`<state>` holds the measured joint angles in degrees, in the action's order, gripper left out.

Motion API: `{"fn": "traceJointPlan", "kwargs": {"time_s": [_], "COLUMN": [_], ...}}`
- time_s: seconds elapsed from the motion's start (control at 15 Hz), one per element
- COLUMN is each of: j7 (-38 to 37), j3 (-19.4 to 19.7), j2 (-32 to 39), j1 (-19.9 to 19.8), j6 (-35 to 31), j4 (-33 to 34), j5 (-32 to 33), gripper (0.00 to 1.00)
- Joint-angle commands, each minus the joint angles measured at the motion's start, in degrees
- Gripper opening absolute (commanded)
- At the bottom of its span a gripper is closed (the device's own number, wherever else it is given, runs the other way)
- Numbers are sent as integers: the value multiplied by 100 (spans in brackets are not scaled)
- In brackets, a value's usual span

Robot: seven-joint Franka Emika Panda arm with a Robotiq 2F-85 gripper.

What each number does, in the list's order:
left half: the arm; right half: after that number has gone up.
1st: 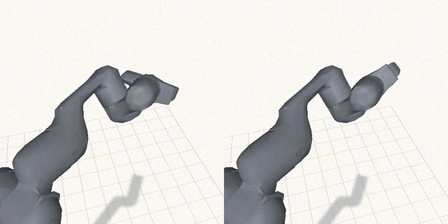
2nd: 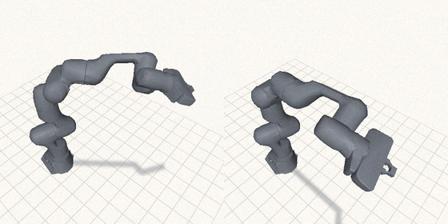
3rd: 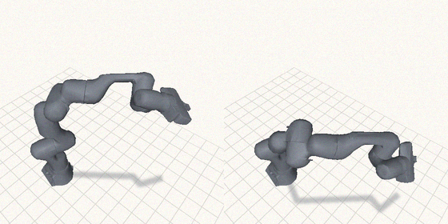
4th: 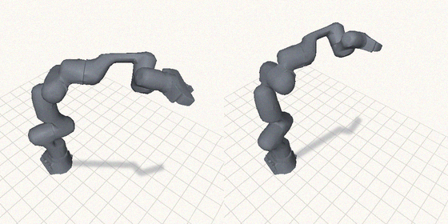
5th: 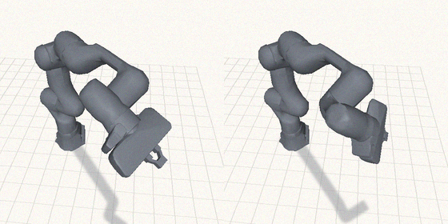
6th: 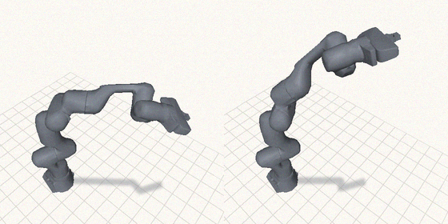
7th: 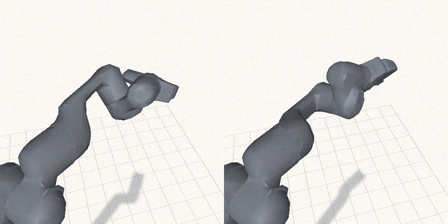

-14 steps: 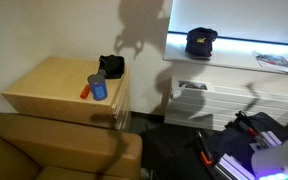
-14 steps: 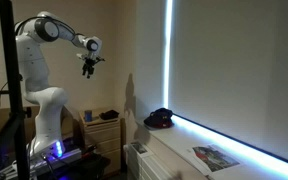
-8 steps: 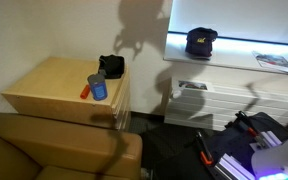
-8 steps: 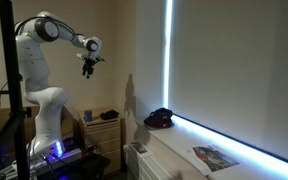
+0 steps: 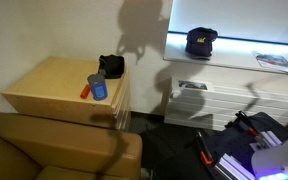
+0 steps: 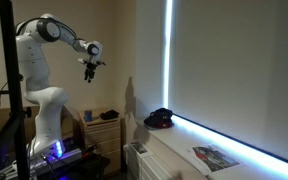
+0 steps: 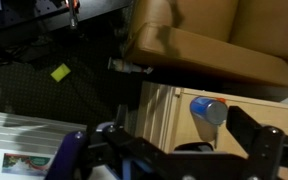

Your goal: Pull the nightstand shelf out

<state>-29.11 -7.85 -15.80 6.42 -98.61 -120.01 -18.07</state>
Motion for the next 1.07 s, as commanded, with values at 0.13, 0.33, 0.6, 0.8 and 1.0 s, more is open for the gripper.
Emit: {"fn": "traceJointPlan", "kwargs": {"time_s": [0.13, 0.33, 0.6, 0.8, 1.0], "j7": [-337, -746, -806, -807, -1368], "j3": [-109, -54, 85, 82, 126], "j2": [867, 1629, 1864, 1849, 2118], "j1": [-121, -129, -7, 6, -9], "j6": [-1902, -3056, -2948, -2952, -3321], "j4": [-1236, -1664, -1646, -1625, -1647], "j5": [163, 897, 796, 797, 1281], "gripper": [100, 100, 100, 100, 100]}}
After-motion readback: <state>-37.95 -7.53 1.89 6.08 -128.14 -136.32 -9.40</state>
